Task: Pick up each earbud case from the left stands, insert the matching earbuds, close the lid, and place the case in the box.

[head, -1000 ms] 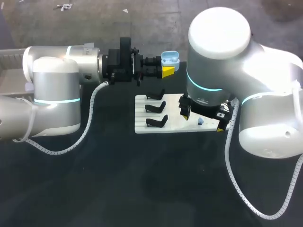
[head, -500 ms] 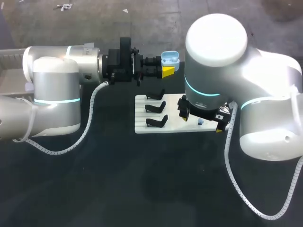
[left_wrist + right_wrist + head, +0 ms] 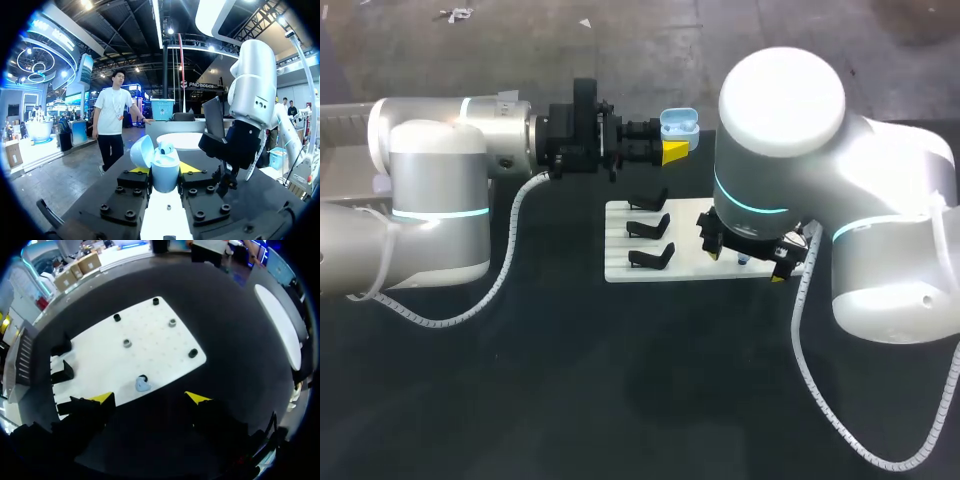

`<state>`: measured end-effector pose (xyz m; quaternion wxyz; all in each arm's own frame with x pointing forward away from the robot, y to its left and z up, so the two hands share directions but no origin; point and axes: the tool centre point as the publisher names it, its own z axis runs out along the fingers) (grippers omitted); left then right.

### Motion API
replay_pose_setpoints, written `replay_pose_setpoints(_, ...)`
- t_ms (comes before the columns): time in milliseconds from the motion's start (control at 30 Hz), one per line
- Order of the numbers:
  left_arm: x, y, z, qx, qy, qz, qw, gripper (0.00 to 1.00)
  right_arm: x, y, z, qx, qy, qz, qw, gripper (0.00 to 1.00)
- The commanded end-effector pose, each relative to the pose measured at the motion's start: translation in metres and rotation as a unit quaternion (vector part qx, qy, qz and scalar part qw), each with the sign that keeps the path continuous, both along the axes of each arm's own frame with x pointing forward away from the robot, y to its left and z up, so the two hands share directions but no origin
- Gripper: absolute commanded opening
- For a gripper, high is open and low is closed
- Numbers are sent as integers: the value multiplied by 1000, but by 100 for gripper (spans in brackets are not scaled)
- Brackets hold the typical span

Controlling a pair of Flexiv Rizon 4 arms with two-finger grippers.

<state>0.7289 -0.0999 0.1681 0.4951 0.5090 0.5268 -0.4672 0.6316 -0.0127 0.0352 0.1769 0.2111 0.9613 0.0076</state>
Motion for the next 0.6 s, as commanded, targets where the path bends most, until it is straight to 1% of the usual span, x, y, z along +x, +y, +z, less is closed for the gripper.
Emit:
replay_pose_setpoints(33, -2, 0, -1, -2, -3, 4, 1000, 0, 3, 1, -5, -1, -4, -3, 1000, 76)
replay_pose_setpoints(133, -2, 0, -1, -2, -3, 4, 1000, 0, 4, 1, -7, -1, -4, -5, 1000, 69)
replay_pose_setpoints(167, -2, 0, -1, -2, -3, 4, 1000, 0, 5, 1, -7, -1, -4, -5, 1000, 69)
replay_pose_setpoints(200, -2, 0, -1, -2, -3, 4, 1000, 0, 5, 1, -7, -1, -4, -5, 1000, 67)
replay_pose_setpoints(333, -2, 0, -1, -2, -3, 4, 1000, 0, 8, 2, -9, -1, -4, -8, 1000, 65)
replay_pose_setpoints(367, -2, 0, -1, -2, -3, 4, 1000, 0, 9, 2, -9, -1, -4, -9, 1000, 58)
replay_pose_setpoints(433, -2, 0, -1, -2, -3, 4, 1000, 0, 10, 2, -10, 0, -6, -11, 1000, 50)
replay_pose_setpoints(600, -2, 0, -1, -2, -3, 4, 1000, 0, 12, 3, -10, 1, -8, -13, 1000, 47)
